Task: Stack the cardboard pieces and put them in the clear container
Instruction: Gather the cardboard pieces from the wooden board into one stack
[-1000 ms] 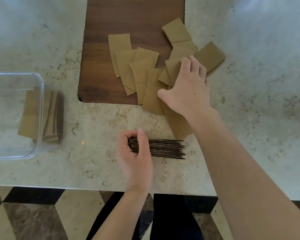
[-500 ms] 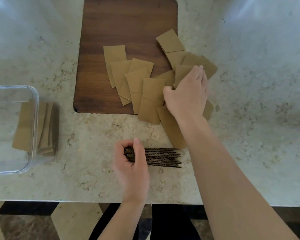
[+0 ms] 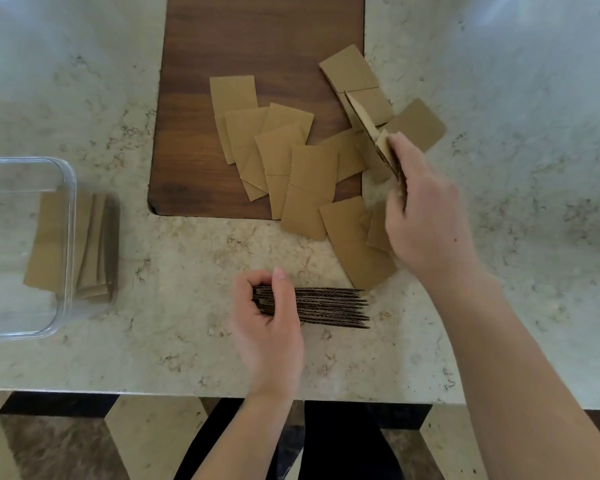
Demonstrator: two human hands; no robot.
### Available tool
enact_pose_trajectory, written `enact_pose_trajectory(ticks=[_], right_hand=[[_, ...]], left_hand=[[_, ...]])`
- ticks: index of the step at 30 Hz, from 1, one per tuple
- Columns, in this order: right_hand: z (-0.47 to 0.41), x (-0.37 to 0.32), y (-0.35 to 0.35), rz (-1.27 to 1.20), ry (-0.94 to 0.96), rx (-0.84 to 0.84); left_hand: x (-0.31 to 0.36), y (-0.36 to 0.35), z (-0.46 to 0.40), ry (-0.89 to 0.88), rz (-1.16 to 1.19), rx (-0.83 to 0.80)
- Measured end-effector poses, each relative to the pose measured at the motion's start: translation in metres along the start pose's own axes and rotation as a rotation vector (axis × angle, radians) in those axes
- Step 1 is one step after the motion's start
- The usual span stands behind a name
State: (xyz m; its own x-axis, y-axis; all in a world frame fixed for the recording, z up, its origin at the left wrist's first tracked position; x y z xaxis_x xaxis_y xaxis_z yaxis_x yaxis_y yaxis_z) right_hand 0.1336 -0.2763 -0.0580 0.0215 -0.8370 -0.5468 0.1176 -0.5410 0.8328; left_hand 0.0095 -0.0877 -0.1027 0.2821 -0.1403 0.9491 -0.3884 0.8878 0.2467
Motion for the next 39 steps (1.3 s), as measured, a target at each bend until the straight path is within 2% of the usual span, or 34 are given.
enact_pose_trajectory(ticks=[3, 8, 10, 13, 17, 20, 22, 25, 27, 34, 36, 37, 39], right_hand=[[0.002, 0.004, 0.011, -0.083, 0.000, 0.009], [0.017, 0.027, 0.035, -0.504, -0.113, 0.419], [0.029, 0.033, 0.030, -0.582, -0.158, 0.438], [0.047, 0.040, 0.015, -0.632, -0.249, 0.356], [0.056, 0.039, 0.001, -0.493, -0.266, 0.186], [0.055, 0.017, 0.003, -0.370, -0.161, 0.077], [0.052, -0.005, 0.004, -0.317, -0.068, -0.070], [0.049, -0.039, -0.010, 0.067, 0.079, -0.367], [0.049, -0.056, -0.019, 0.225, 0.121, -0.477], [0.052, -0.058, -0.040, 0.165, 0.141, -0.822], [0.051, -0.057, -0.041, -0.020, 0.138, -0.820], [0.052, -0.056, -0.040, -0.151, 0.133, -0.761], [0.057, -0.043, -0.030, -0.335, 0.100, -0.481]], left_hand=[[-0.001, 0.000, 0.000, 0.005, 0.001, -0.006], [-0.005, 0.000, 0.000, 0.012, 0.033, -0.014], [-0.006, 0.000, 0.000, 0.015, 0.031, -0.010], [-0.006, 0.000, 0.000, 0.013, 0.018, -0.007], [-0.005, 0.001, 0.001, 0.006, 0.006, -0.006], [-0.005, 0.001, 0.000, 0.005, 0.012, 0.002], [-0.003, 0.000, 0.000, -0.019, 0.000, 0.009], [-0.002, -0.001, 0.002, -0.050, 0.028, 0.011], [-0.004, -0.002, 0.003, -0.060, 0.071, 0.006], [-0.011, -0.001, 0.006, -0.128, 0.133, -0.042], [-0.010, 0.000, 0.005, -0.141, 0.123, -0.042], [-0.009, 0.000, 0.004, -0.145, 0.105, -0.038], [-0.007, 0.000, 0.002, -0.149, 0.056, -0.020]])
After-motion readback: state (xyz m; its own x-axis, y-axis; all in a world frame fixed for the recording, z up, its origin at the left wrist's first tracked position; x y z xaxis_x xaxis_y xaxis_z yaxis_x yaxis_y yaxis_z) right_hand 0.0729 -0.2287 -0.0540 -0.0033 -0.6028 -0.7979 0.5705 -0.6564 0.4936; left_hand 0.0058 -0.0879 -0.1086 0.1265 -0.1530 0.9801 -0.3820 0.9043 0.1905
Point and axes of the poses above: each hand's wrist, its own z-axis away from the middle knuckle, its own y-axis out of the back of the hand, x = y × z, the point moved 5 cm from there along -z, towards the middle knuckle, and after that the axes turned 6 degrees about -x, right-handed, at the moved point
